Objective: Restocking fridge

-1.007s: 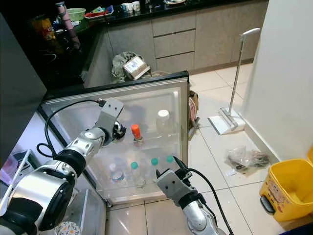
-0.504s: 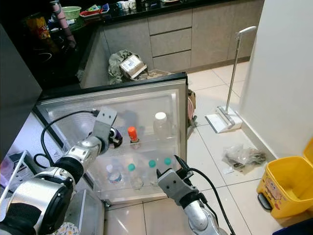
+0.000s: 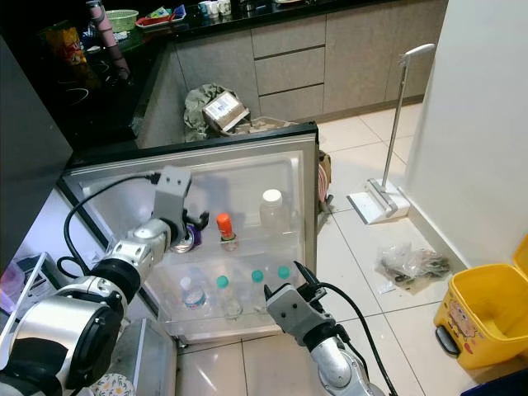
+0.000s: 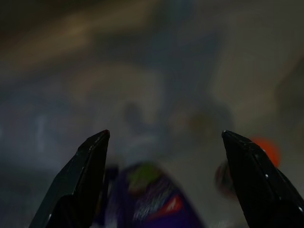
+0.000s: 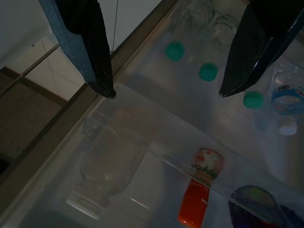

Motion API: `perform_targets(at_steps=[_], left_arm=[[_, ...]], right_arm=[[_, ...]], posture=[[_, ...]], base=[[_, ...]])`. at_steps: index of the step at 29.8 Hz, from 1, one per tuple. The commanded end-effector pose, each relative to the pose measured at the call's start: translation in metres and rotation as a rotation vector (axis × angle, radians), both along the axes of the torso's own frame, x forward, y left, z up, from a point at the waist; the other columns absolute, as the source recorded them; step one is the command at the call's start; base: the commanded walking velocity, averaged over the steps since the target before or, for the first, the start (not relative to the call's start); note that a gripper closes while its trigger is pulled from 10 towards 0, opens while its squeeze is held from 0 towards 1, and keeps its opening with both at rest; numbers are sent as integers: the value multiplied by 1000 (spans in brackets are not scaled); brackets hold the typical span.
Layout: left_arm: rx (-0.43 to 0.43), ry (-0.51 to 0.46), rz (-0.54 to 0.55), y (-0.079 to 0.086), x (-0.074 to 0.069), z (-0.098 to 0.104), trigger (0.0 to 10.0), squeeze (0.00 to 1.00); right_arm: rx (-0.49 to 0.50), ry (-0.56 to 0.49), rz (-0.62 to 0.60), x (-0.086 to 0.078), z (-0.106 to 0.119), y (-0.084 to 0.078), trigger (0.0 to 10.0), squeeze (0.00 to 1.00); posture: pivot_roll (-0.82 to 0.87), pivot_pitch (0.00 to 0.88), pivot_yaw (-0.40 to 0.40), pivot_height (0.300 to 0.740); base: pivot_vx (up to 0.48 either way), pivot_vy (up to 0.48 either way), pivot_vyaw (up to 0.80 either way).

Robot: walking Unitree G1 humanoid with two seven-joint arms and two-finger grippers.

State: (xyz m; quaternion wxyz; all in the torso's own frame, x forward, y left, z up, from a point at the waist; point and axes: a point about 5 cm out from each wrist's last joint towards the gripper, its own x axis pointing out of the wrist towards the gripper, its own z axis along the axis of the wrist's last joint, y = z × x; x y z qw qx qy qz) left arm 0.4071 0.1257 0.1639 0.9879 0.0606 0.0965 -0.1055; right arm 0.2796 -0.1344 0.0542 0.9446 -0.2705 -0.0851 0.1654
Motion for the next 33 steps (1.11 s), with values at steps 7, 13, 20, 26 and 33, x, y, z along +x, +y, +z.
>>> perform_targets(at_steps=[7, 13, 20, 26, 33], left_arm=[[72, -95, 10, 22, 1, 9, 10000, 0], [119, -149, 14, 41, 1, 21, 10000, 0], [134, -59, -88, 75, -8, 20, 10000, 0], [214, 96, -217, 100, -26, 8, 10000, 0], [167, 179, -242, 120, -45, 1, 10000, 0]], right_arm=[[5, -1, 17, 1, 1, 6, 10000, 0], [2, 1, 16, -1, -1, 6, 10000, 0], [-2, 7, 15, -1, -2, 5, 10000, 0], [-7, 14, 17, 0, -4, 4, 10000, 0], [-6, 13, 14, -1, -4, 5, 10000, 0]], posture=[[-143, 71, 160, 740], [-136, 72, 165, 740], [-113, 74, 164, 740], [-98, 64, 167, 740], [-101, 62, 172, 740]], base=[[0, 0, 0], [0, 0, 0], [0, 0, 0], [0, 0, 0], [0, 0, 0]])
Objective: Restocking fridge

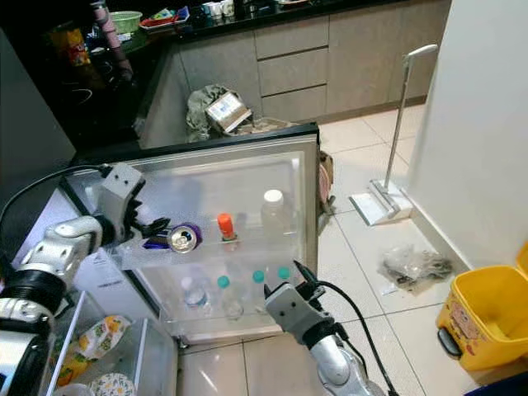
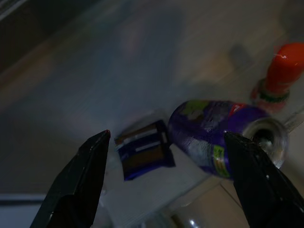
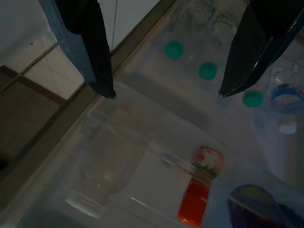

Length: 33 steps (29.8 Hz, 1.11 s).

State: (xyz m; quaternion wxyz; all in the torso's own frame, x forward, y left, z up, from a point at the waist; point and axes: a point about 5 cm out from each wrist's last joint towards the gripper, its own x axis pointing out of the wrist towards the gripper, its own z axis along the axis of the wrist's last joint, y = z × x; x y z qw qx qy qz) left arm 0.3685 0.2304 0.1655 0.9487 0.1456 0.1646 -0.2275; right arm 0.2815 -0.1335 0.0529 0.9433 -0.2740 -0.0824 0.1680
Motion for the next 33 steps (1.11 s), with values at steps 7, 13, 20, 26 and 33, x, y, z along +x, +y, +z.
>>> perform_targets(at_steps=[7, 13, 20, 26, 33], left_arm=[[-6, 155, -120, -2, -38, -27, 10000, 0], [15, 216, -58, -26, -41, -71, 10000, 0], [-64, 249, -2, -45, -41, -80, 10000, 0], [-103, 208, 103, -49, -32, -77, 10000, 0], [-204, 179, 141, -59, -18, -65, 10000, 0]], right_arm=[[-1, 18, 14, -4, -6, 4, 10000, 0], [0, 10, 12, -2, -4, 4, 10000, 0], [-4, 8, 14, -2, -3, 3, 10000, 0], [-4, 3, 14, -1, -2, 3, 10000, 0], [-3, 1, 14, 0, -2, 4, 10000, 0]], posture=[[-97, 55, 170, 740], [-108, 53, 166, 740], [-118, 50, 161, 740], [-122, 51, 161, 740], [-123, 48, 159, 740]], base=[[0, 0, 0], [0, 0, 0], [0, 0, 0], [0, 0, 0], [0, 0, 0]])
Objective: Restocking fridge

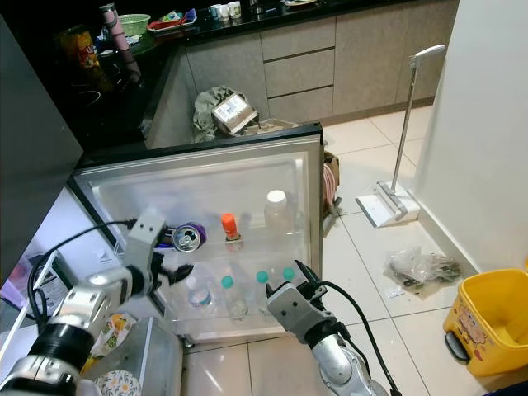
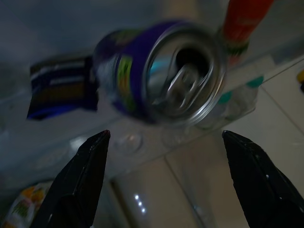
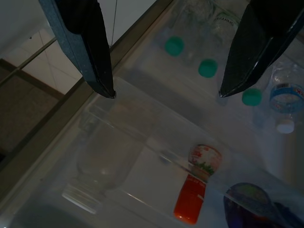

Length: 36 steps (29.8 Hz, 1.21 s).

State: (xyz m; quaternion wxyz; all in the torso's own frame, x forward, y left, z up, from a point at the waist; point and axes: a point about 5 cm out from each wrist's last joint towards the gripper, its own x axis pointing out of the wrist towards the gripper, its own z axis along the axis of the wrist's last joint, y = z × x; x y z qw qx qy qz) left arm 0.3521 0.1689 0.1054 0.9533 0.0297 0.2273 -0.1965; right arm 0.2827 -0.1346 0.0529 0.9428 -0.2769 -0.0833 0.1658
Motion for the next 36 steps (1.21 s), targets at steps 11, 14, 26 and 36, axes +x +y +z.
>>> perform_targets(at_steps=[11, 14, 26, 36], left_arm=[[-26, -42, 76, -7, 14, 7, 10000, 0], [-38, -44, 107, -8, 16, 7, 10000, 0], [-101, -151, 266, -10, 25, 15, 10000, 0], [-243, -185, 282, -21, 28, 15, 10000, 0]], right_arm=[[2, 1, 17, 0, -1, 4, 10000, 0], [2, 1, 17, 0, -1, 4, 10000, 0], [6, -5, 19, 0, 0, 6, 10000, 0], [6, -6, 21, 1, 1, 7, 10000, 0]], posture=[[-130, 47, 157, 740], [-130, 45, 157, 740], [-137, 42, 156, 740], [-138, 41, 155, 740]], base=[[0, 0, 0], [0, 0, 0], [0, 0, 0], [0, 0, 0]])
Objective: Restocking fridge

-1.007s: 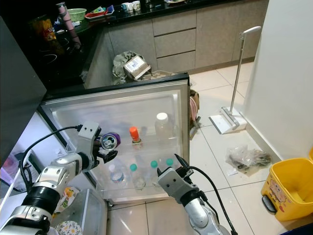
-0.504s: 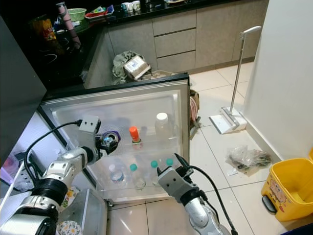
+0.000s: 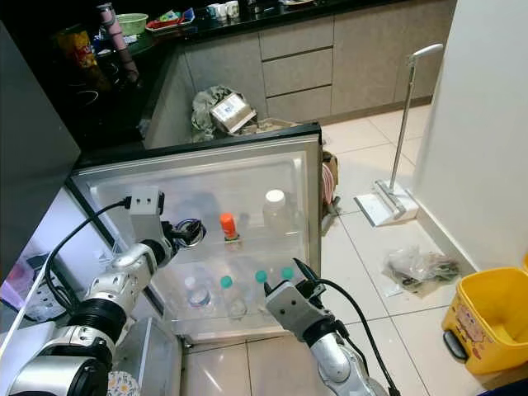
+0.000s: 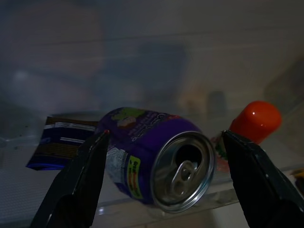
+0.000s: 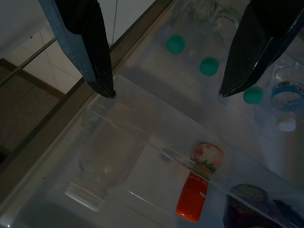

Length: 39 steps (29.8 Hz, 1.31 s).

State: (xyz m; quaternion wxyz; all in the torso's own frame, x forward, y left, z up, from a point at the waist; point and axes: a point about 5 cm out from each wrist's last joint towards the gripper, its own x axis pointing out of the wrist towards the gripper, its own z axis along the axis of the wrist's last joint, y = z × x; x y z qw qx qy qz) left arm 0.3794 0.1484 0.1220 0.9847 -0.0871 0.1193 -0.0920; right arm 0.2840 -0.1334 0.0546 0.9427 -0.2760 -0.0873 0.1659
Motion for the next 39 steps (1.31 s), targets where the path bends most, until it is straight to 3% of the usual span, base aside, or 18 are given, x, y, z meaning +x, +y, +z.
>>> perform_targets(at_steps=[1, 6, 10, 13, 15, 19, 22, 24, 26, 29, 33, 35, 36, 39], left_arm=[[-31, -9, 31, -1, 1, -1, 10000, 0], [56, -18, 27, -9, 3, -1, 10000, 0], [78, -130, -23, -9, 8, 23, 10000, 0], [109, -162, -45, -6, 9, 29, 10000, 0], [182, -208, -111, 4, 7, 39, 10000, 0], [235, -228, -257, 29, -4, 47, 10000, 0], [299, -193, -324, 42, -13, 44, 10000, 0], [433, -96, -342, 53, -20, 25, 10000, 0], [479, -6, -323, 59, -24, 8, 10000, 0], [478, 21, -314, 58, -25, 2, 10000, 0], [456, 115, -316, 48, -29, -21, 10000, 0], [456, 115, -316, 48, -29, -21, 10000, 0], [436, 130, -298, 41, -29, -28, 8549, 0], [423, 137, -260, 36, -27, -33, 8314, 0]], right_arm=[[3, 1, 18, -1, -1, 6, 10000, 0], [1, 1, 19, 0, -1, 5, 10000, 0], [1, 0, 15, -1, -1, 5, 10000, 0], [1, 0, 14, -1, -1, 4, 10000, 0], [1, 0, 13, -2, -2, 4, 10000, 0], [1, 6, 10, -3, -3, 4, 10000, 0], [1, 9, 9, -4, -4, 4, 10000, 0], [1, 11, 12, -3, -4, 5, 10000, 0], [2, 11, 15, -2, -4, 6, 10000, 0], [2, 10, 16, -2, -4, 6, 10000, 0], [2, 11, 19, -3, -4, 6, 10000, 0], [2, 11, 19, -3, -4, 6, 10000, 0], [0, 11, 21, -3, -4, 6, 10000, 0], [-2, 11, 23, -3, -4, 5, 10000, 0]], posture=[[-138, 41, 155, 740], [-137, 43, 154, 740], [-139, 45, 159, 740], [-138, 46, 159, 740], [-132, 46, 162, 740], [-122, 45, 164, 740], [-118, 45, 164, 740], [-109, 44, 161, 740], [-108, 44, 159, 740], [-109, 47, 157, 740], [-113, 51, 150, 740], [-113, 51, 150, 740], [-116, 54, 144, 740], [-120, 54, 144, 740]], base=[[0, 0, 0], [0, 0, 0], [0, 0, 0], [0, 0, 0], [0, 0, 0], [0, 0, 0], [0, 0, 0], [0, 0, 0], [0, 0, 0], [0, 0, 0], [0, 0, 0], [0, 0, 0], [0, 0, 0], [0, 0, 0]])
